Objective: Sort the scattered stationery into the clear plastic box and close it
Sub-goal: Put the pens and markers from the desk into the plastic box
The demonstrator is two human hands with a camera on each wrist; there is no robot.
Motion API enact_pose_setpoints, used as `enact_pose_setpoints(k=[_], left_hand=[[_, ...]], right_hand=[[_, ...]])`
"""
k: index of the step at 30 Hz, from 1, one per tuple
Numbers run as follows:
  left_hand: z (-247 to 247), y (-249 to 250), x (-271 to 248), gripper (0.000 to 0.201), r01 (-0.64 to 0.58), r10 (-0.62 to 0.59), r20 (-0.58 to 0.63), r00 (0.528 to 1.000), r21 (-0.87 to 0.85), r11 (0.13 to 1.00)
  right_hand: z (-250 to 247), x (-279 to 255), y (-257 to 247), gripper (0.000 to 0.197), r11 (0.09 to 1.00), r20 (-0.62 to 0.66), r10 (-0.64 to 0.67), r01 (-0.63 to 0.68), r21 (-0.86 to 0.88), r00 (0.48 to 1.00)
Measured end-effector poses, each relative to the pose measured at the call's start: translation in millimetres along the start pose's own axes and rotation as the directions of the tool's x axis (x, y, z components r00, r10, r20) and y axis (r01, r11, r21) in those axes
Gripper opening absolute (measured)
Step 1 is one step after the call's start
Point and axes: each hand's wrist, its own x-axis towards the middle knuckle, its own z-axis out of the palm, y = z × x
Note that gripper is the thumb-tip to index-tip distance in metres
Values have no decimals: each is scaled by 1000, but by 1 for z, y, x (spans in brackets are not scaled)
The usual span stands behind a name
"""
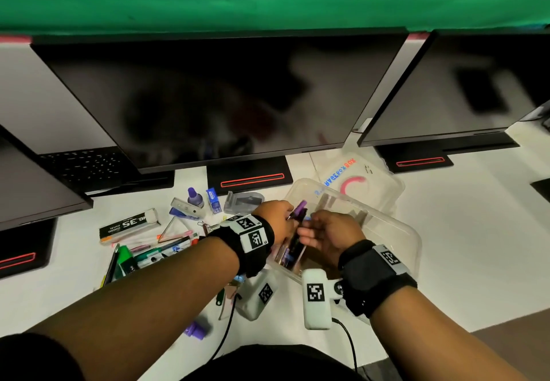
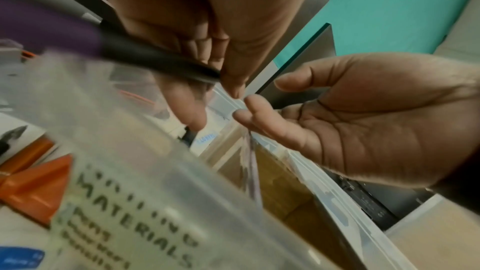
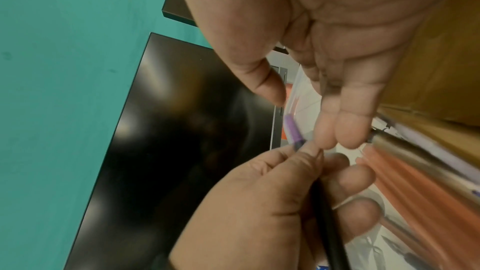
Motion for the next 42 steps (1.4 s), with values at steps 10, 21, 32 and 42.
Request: enact_pose_setpoints(k=[10, 21, 32, 42], left_hand=[[4, -4, 5, 46, -29, 14, -57, 998, -286, 958], [-52, -88, -22, 17, -6, -61, -190, 980, -331, 944], [-71, -255, -81, 19, 382, -423, -208, 882, -209, 900], [-80, -321, -111, 25, 626, -624, -199, 756, -58, 778]], right_hand=[[6, 1, 1, 21, 998, -16, -3, 2, -58, 1000], [52, -13, 0, 15, 959, 118, -114, 141, -248, 986], [140, 25, 81, 29, 477, 198, -205, 274, -835, 959], [136, 58, 108, 46, -224, 122, -262, 63, -973, 957]])
